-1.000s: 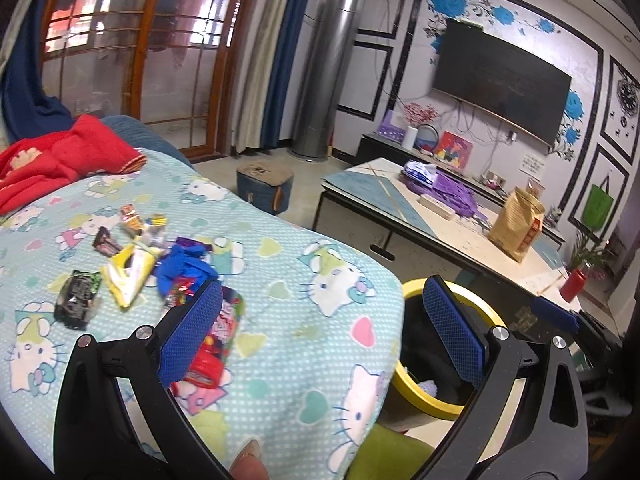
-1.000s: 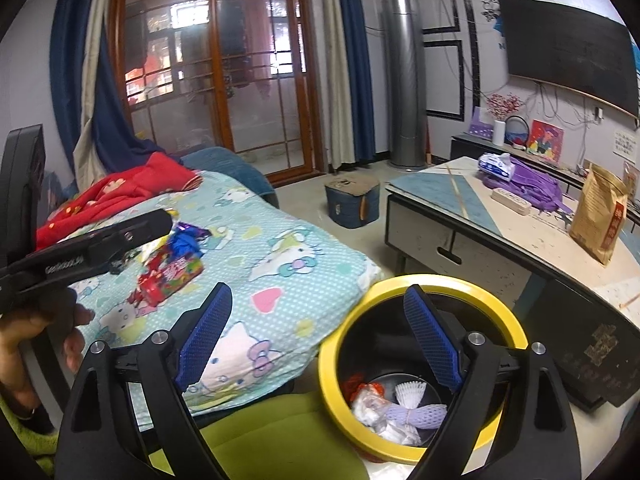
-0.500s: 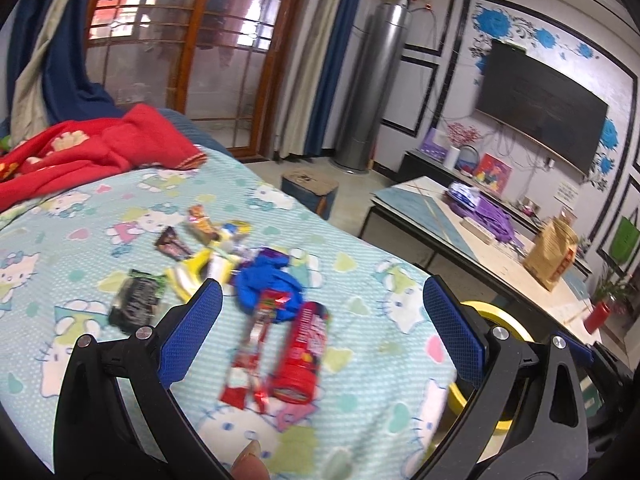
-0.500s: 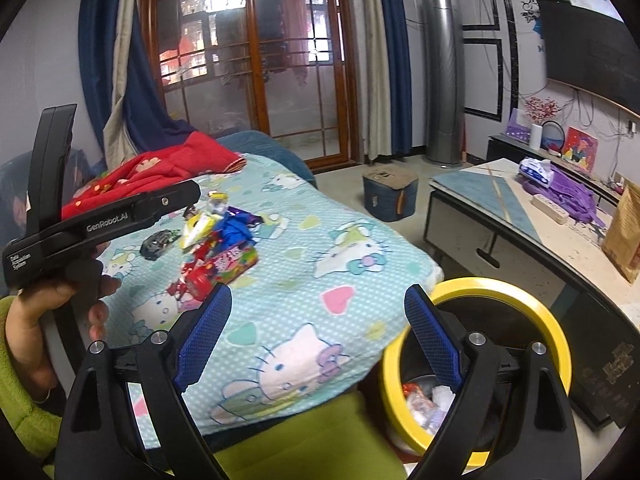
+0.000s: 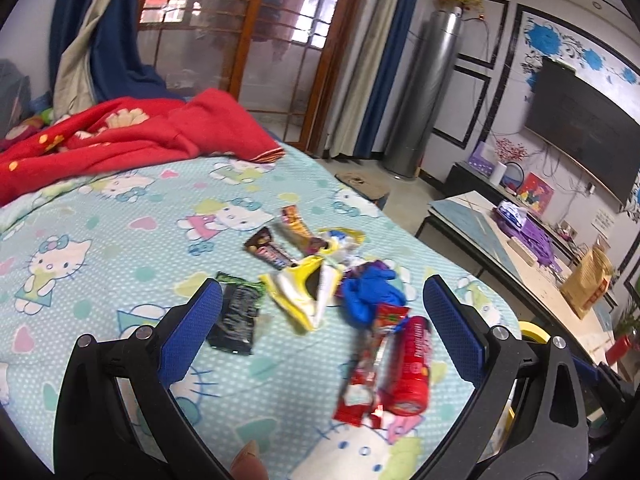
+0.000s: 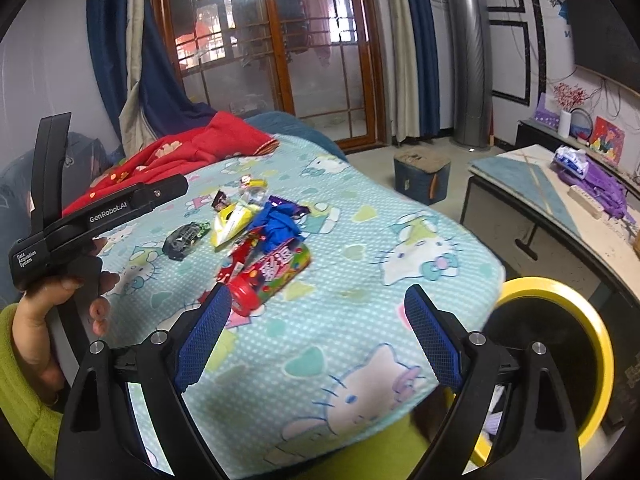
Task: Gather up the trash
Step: 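Move both tools back toward the remaining wrappers on the bed, then grasp the yellow-white snack bag with the left tool while the right tool grasps the red candy tube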
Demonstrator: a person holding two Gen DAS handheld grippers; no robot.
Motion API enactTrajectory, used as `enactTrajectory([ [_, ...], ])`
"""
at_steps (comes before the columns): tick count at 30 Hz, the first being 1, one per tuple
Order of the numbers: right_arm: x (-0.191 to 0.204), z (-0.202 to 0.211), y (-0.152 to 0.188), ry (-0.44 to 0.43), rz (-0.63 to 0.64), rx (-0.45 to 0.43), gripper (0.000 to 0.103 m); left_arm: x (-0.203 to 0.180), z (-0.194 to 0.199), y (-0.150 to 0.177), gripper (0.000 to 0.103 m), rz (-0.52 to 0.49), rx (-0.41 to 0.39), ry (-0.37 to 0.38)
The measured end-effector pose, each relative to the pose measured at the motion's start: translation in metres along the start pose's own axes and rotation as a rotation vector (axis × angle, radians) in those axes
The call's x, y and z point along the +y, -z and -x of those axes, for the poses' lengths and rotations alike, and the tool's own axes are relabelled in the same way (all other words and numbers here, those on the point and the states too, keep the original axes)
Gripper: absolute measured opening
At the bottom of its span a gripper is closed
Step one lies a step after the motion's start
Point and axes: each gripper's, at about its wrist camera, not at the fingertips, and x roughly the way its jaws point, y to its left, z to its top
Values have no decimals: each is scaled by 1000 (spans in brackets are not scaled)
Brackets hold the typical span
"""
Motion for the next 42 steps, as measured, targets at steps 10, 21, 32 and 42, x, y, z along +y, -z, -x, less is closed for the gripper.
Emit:
enactTrajectory([
  [10, 15, -57, -9, -58, -86, 106, 83, 7, -23, -12, 71, -65, 71, 13],
  [21, 23, -100, -6, -91, -156, 215, 68, -4, -75, -22, 62, -233, 226, 26],
  [32, 15, -100, 4, -152, -195, 222, 53, -9, -121, -16, 55, -333, 356, 37],
  [42, 18, -87, 8, -203, -193, 222, 38, -10, -122, -5, 42, -349, 375, 19],
])
